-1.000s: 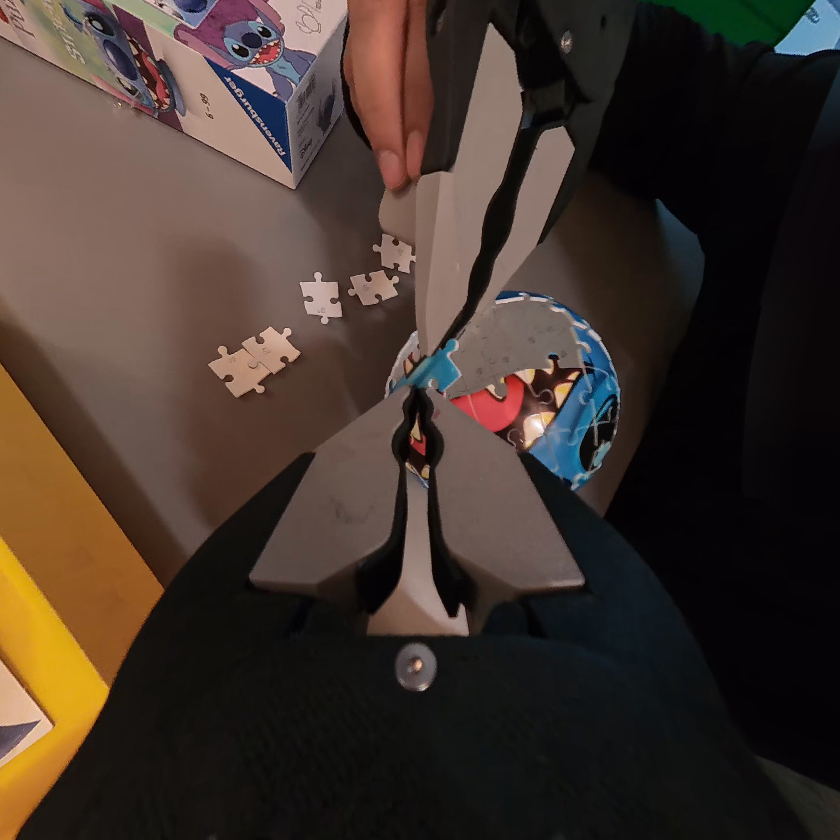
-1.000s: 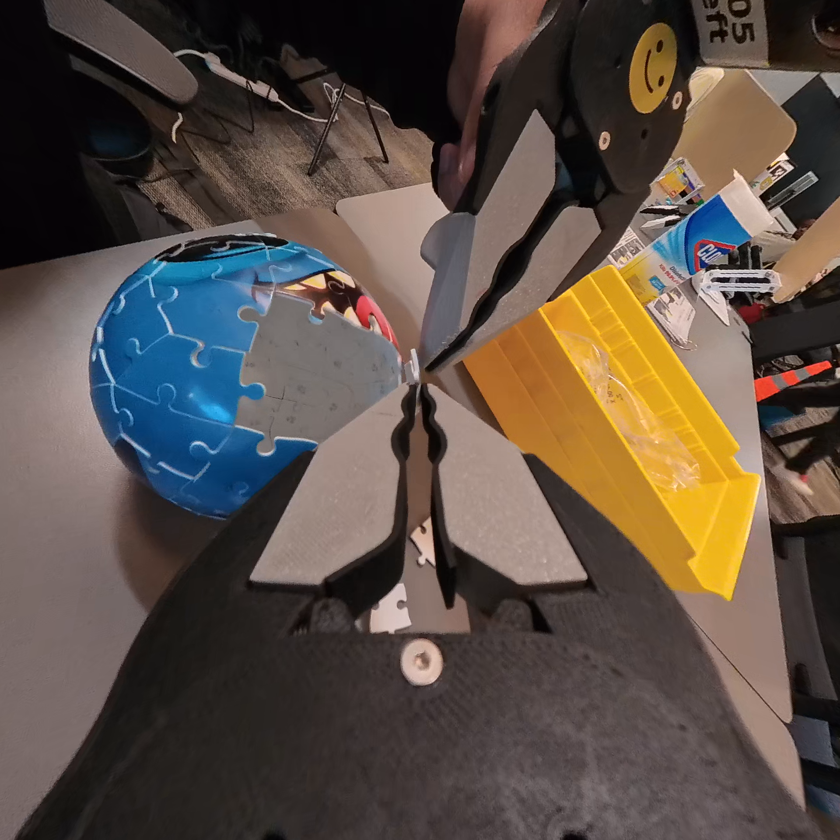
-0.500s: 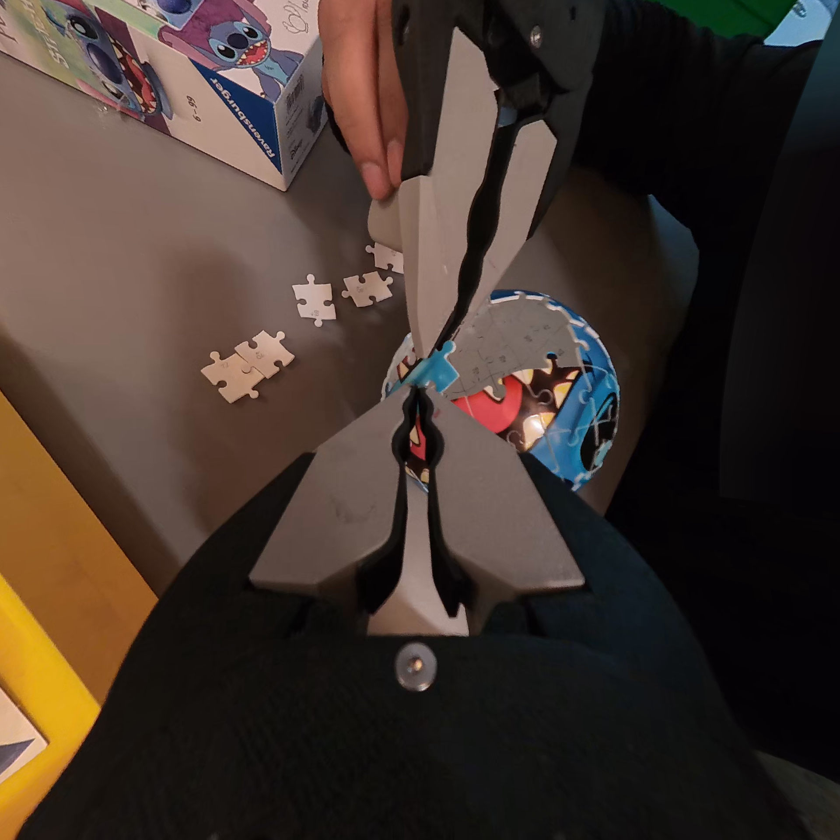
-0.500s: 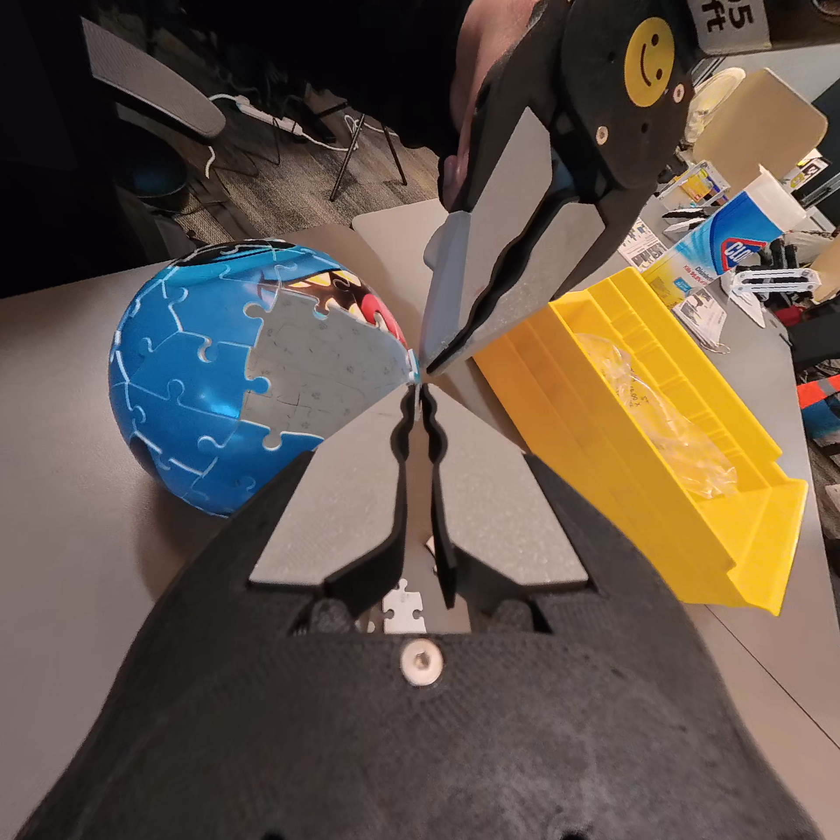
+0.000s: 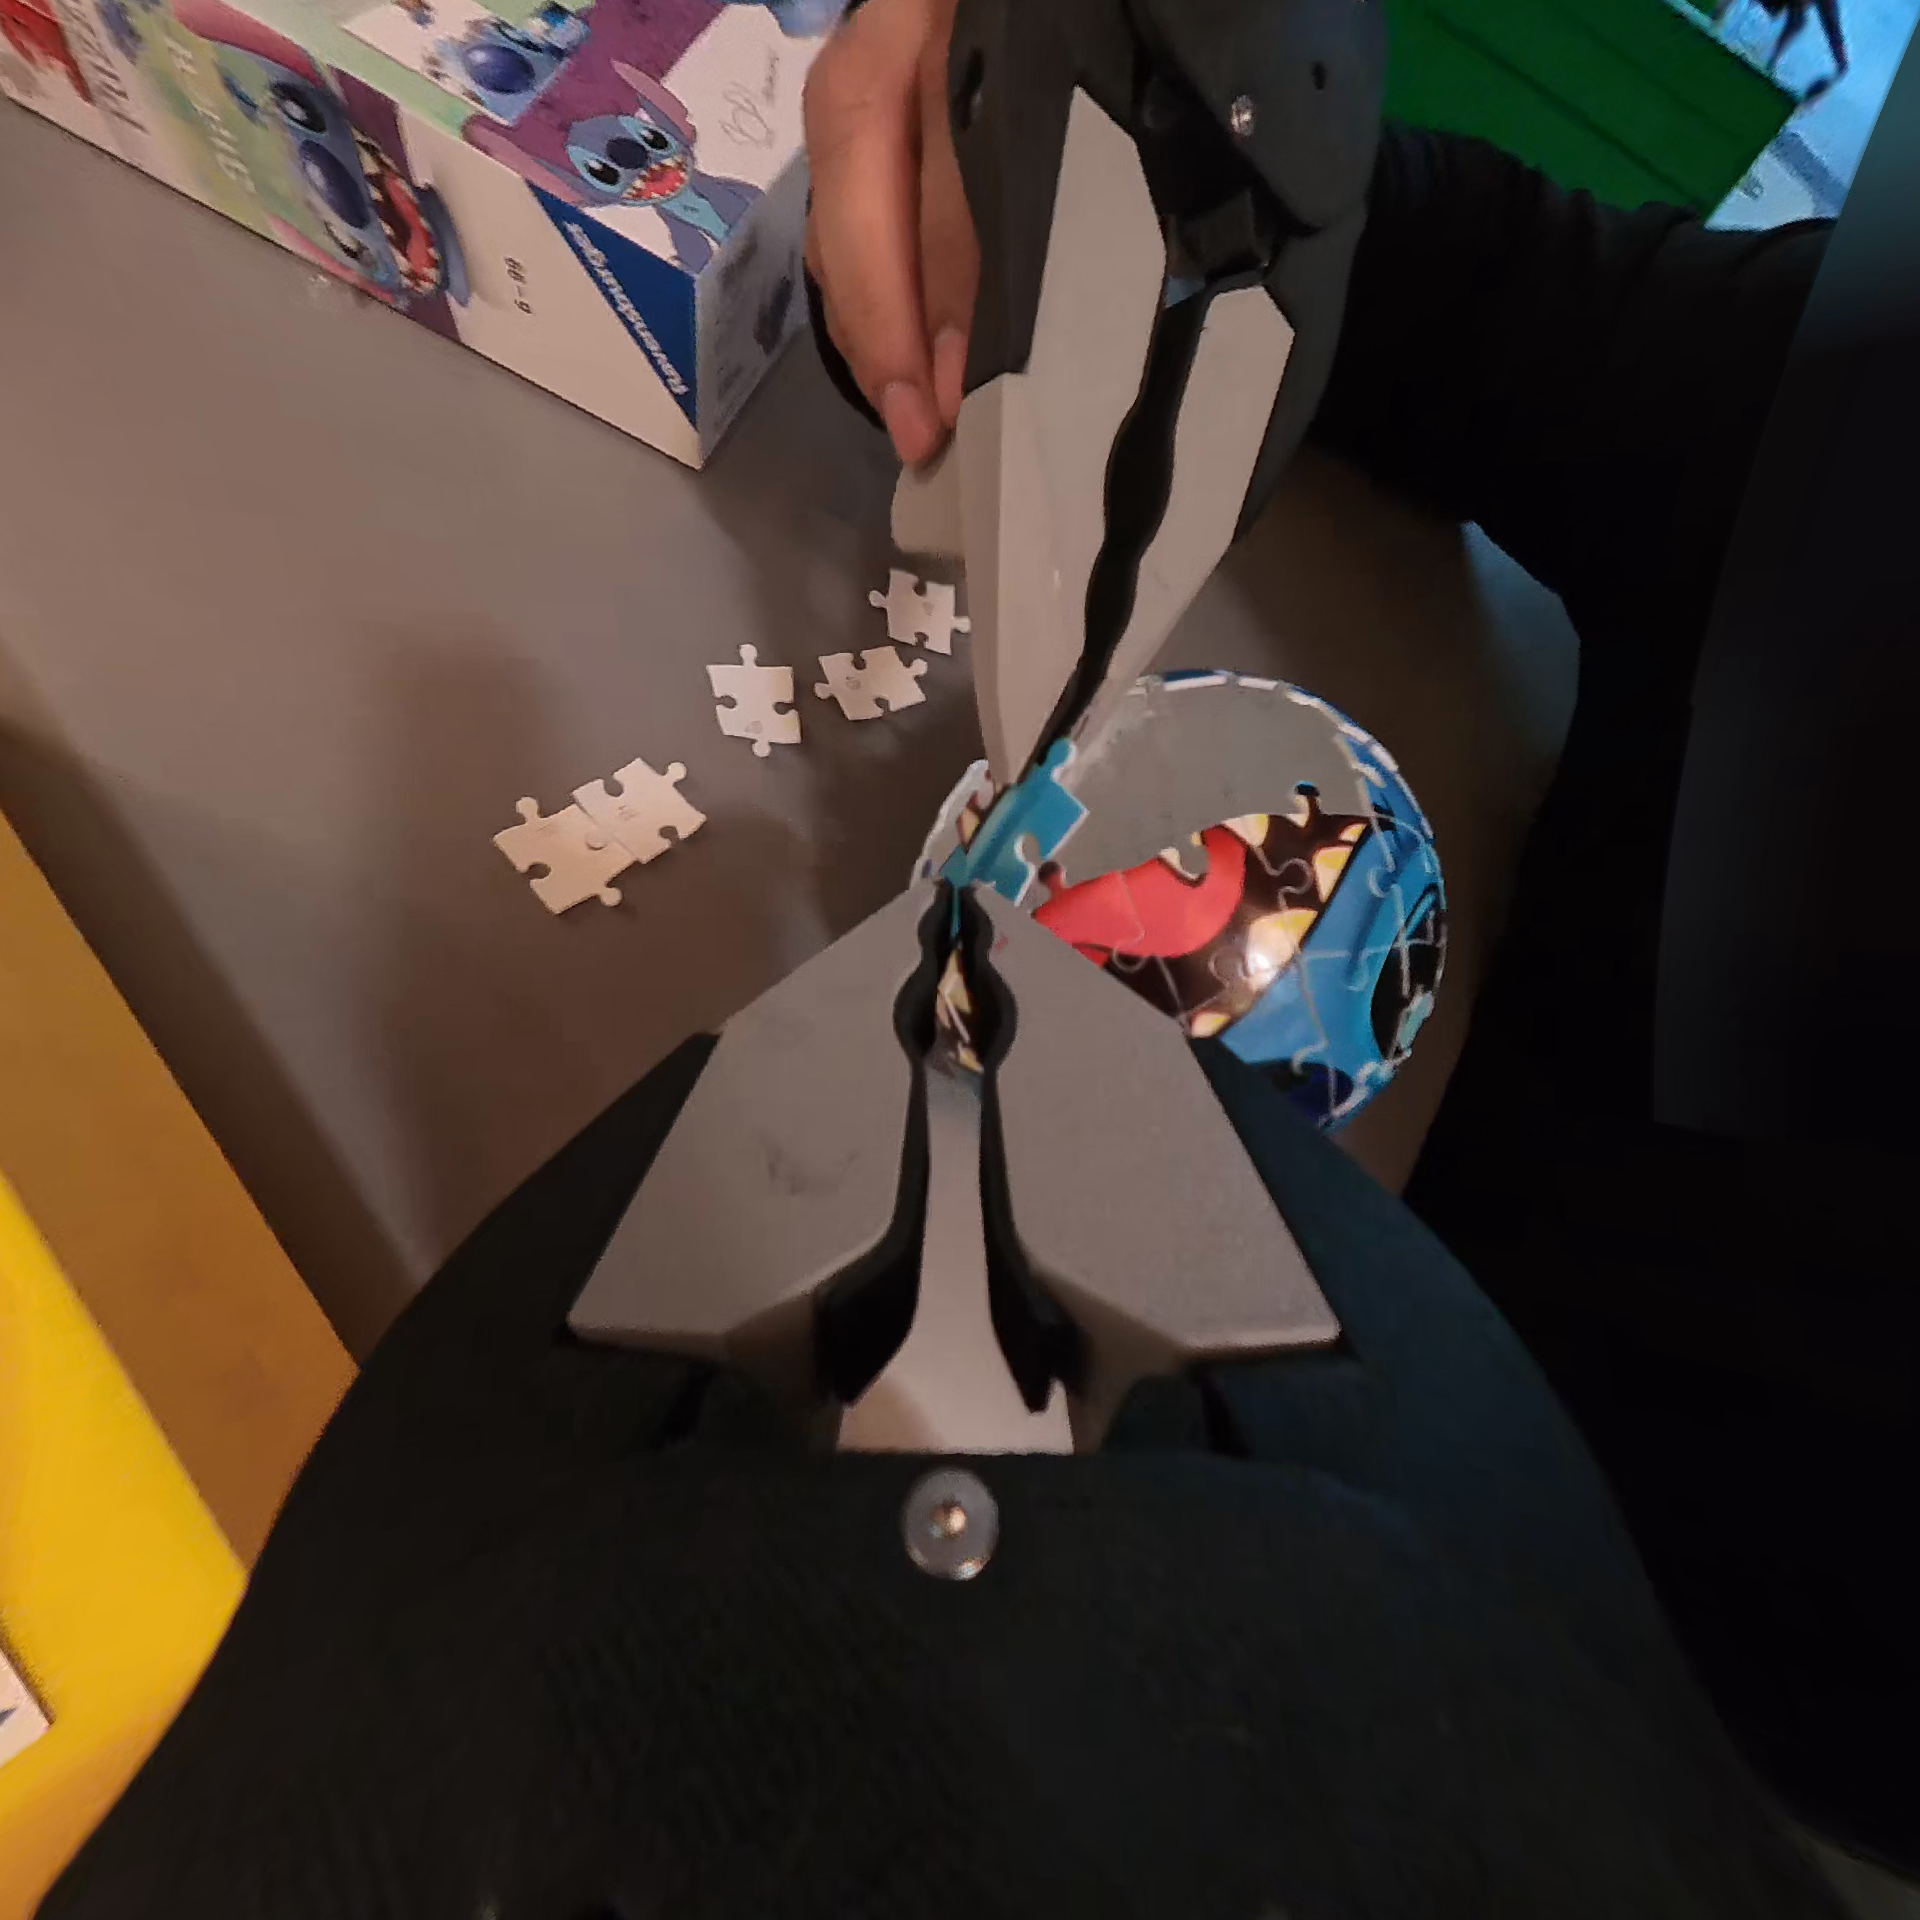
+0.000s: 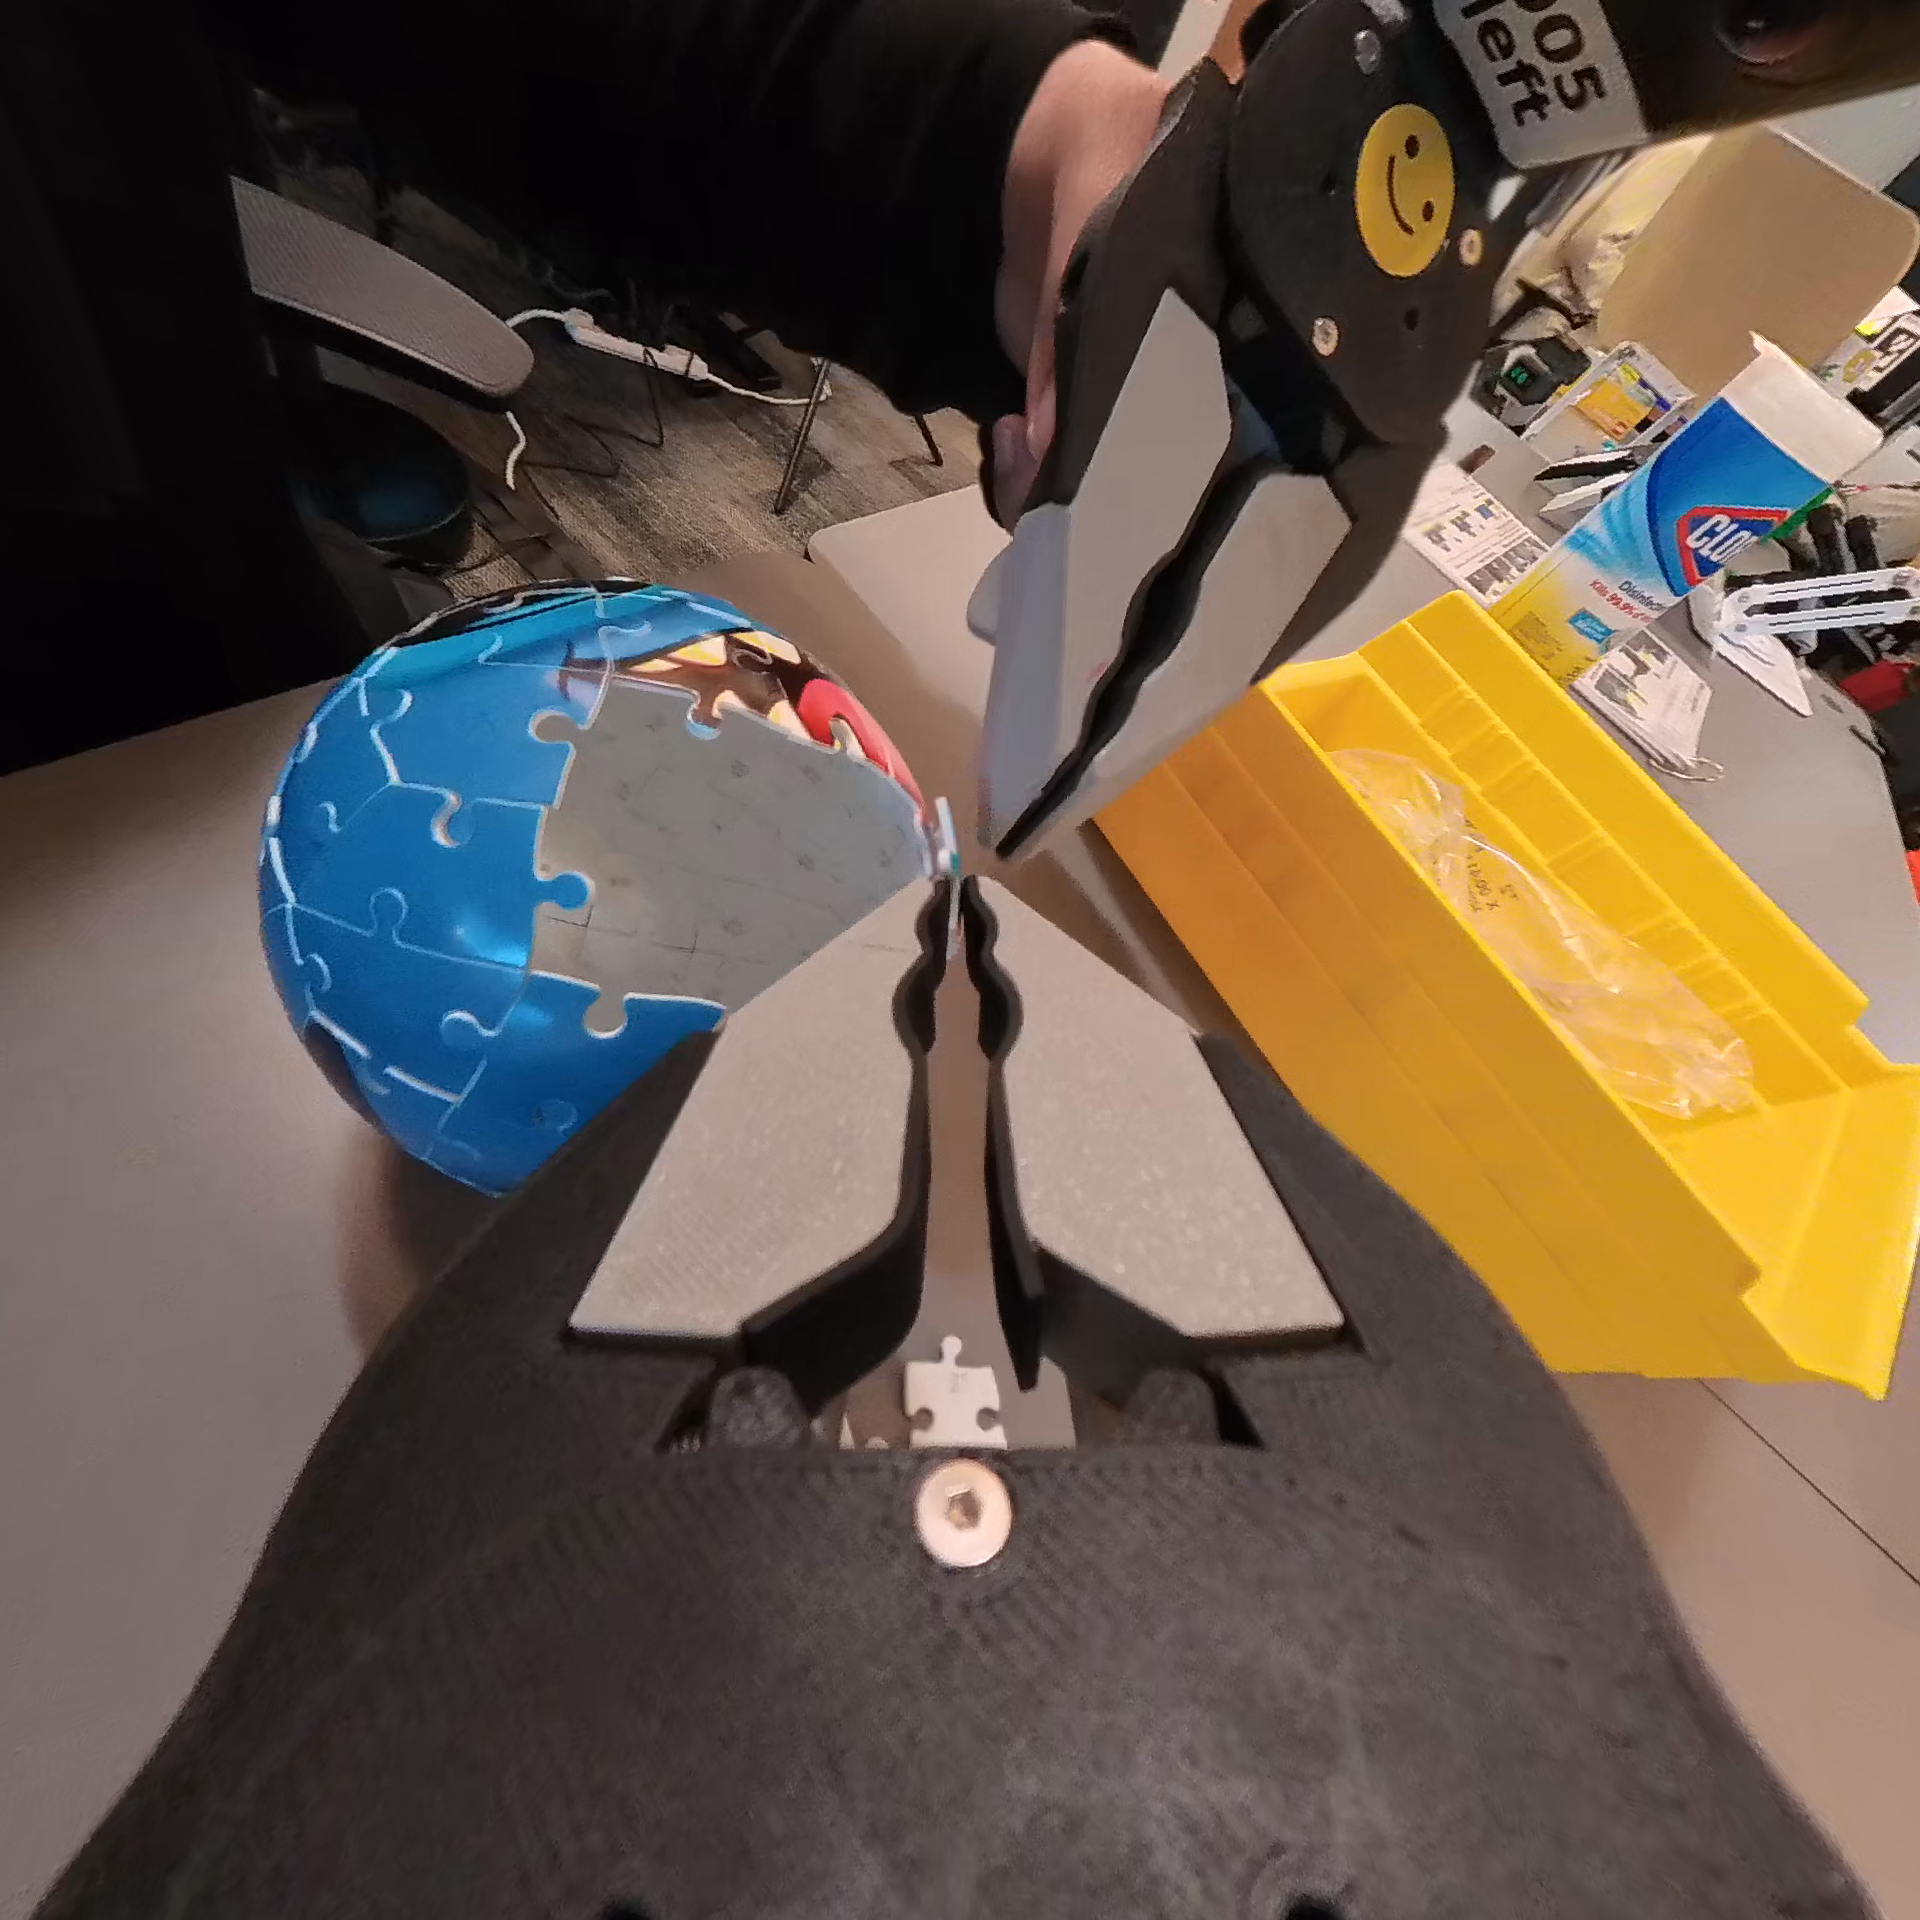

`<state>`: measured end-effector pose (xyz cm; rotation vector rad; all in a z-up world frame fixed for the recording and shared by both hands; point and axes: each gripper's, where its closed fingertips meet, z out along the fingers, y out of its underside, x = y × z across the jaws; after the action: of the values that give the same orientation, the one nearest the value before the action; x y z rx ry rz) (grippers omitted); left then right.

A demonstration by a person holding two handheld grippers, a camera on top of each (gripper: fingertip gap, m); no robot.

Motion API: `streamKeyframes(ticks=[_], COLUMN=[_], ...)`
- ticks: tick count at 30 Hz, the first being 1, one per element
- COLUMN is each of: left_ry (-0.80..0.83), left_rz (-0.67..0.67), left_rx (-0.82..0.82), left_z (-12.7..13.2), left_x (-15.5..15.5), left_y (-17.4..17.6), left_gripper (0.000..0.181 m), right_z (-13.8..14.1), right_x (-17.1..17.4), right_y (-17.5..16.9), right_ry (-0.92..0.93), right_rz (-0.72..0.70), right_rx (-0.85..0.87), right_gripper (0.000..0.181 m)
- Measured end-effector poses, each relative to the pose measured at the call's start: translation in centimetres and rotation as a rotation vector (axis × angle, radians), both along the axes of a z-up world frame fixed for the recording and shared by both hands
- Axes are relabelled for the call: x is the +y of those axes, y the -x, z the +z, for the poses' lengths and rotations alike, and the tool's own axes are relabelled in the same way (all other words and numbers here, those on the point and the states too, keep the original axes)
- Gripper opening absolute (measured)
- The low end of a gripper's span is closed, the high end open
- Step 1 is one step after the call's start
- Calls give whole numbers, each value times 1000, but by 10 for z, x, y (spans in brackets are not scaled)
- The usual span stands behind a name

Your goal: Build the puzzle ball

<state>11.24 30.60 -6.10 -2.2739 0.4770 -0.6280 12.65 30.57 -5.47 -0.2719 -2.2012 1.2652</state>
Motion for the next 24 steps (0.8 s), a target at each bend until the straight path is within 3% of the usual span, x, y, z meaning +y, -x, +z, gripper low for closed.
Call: streamKeyframes(ticks=[3,6,8,12,16,20,24], left_ry=[-61,-44,-47,-111,-155,-197,-236], left_rz=[65,162,168,107,67,51,80], left_rx=[-35,7,-32,-84,-164,-152,-104], left_z=[8,-6,-12,-19,-15,-12,-15], left_x=[-9,-27,-42,-68,-71,-66,-61], left_y=[11,29,23,4,-16,-29,-32], left_gripper=[8,31,38,66,80,86,92], right_z=[7,15,12,-13,-40,-65,-74], right_x=[5,18,33,66,72,75,71], right_y=[-1,-3,-7,-37,-70,-79,-82], right_ry=[-3,11,-5,-137,-141,-202,-138], right_rz=[-19,-79,-165,-361,-458,-543,-577], right_rx=[24,29,2,-37,-93,-86,-92], right_gripper=[0,0,0,0,0,0,0])
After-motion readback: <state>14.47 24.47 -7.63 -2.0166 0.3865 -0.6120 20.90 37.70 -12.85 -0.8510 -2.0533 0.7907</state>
